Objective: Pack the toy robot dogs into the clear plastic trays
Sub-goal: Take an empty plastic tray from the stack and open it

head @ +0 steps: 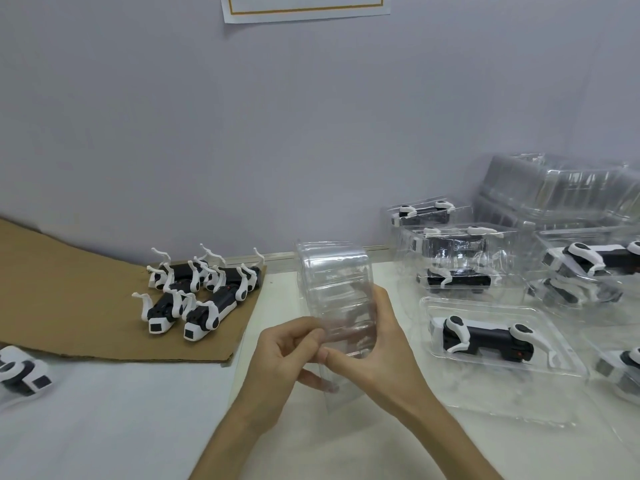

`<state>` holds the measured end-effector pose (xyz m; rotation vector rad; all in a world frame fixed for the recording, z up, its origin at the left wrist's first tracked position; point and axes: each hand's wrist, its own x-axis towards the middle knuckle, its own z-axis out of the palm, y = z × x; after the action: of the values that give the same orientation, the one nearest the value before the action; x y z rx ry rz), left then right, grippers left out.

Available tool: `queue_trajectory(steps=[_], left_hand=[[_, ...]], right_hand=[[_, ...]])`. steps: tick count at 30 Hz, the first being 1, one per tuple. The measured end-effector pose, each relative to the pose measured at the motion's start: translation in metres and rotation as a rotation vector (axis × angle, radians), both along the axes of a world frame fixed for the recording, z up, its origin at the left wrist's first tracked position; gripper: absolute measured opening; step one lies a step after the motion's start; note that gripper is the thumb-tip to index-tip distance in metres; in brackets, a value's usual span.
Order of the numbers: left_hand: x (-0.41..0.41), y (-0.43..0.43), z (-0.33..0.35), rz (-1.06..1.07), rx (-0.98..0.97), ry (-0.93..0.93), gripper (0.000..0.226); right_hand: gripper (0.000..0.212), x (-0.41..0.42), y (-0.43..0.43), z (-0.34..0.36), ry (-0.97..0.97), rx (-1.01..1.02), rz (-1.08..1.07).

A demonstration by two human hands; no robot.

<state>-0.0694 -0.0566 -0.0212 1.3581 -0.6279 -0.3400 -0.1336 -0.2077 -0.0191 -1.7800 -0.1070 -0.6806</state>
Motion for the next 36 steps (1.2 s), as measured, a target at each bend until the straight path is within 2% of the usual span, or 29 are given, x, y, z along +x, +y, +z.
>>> queue_trajectory(steps=[5, 13, 16, 18, 20, 23, 26, 29, 31, 33, 35, 36], left_hand=[[0.001, 0.001, 0.002, 0.079, -0.006, -0.065, 0.010], [-0.005, -0.002, 0.007, 0.096, 0.021, -0.215, 0.013], [0.004, 0.004, 0.007, 0.204, -0.004, -0.212, 0.015], [0.019, 0.012, 0.002, 0.379, -0.089, -0.115, 0.020], [0.037, 0.025, -0.005, 0.516, -0.217, 0.082, 0.027], [0.054, 0.036, -0.021, 0.501, -0.393, 0.410, 0.032], [0.057, 0.035, -0.035, 0.473, -0.352, 0.515, 0.026], [0.057, 0.027, -0.038, 0.492, -0.112, 0.418, 0.012], [0.054, 0.022, -0.040, 0.547, 0.105, 0.298, 0.023], [0.048, 0.020, -0.042, 0.611, 0.240, 0.165, 0.038], [0.043, 0.022, -0.041, 0.767, 0.376, -0.060, 0.042], [0.042, 0.024, -0.038, 0.887, 0.432, -0.224, 0.035]], right_hand=[[0.072, 0.001, 0.002, -0.001, -0.024, -0.058, -0.037], [0.090, 0.002, 0.000, -0.001, -0.115, -0.069, -0.213], [0.088, 0.003, -0.009, -0.002, -0.127, -0.038, -0.258], [0.086, 0.003, -0.020, -0.002, -0.144, 0.047, -0.301], [0.084, 0.002, -0.029, 0.000, -0.161, 0.134, -0.345], [0.081, 0.002, -0.029, 0.003, -0.183, 0.185, -0.343], [0.082, 0.002, -0.022, 0.001, -0.225, 0.180, -0.313], [0.088, 0.003, -0.019, -0.001, -0.270, 0.098, -0.330], [0.092, 0.003, -0.019, -0.003, -0.263, 0.025, -0.346], [0.095, 0.003, -0.018, -0.004, -0.252, -0.022, -0.358], [0.097, 0.003, -0.018, -0.005, -0.252, -0.052, -0.366], [0.098, 0.003, -0.018, -0.006, -0.251, -0.061, -0.369]])
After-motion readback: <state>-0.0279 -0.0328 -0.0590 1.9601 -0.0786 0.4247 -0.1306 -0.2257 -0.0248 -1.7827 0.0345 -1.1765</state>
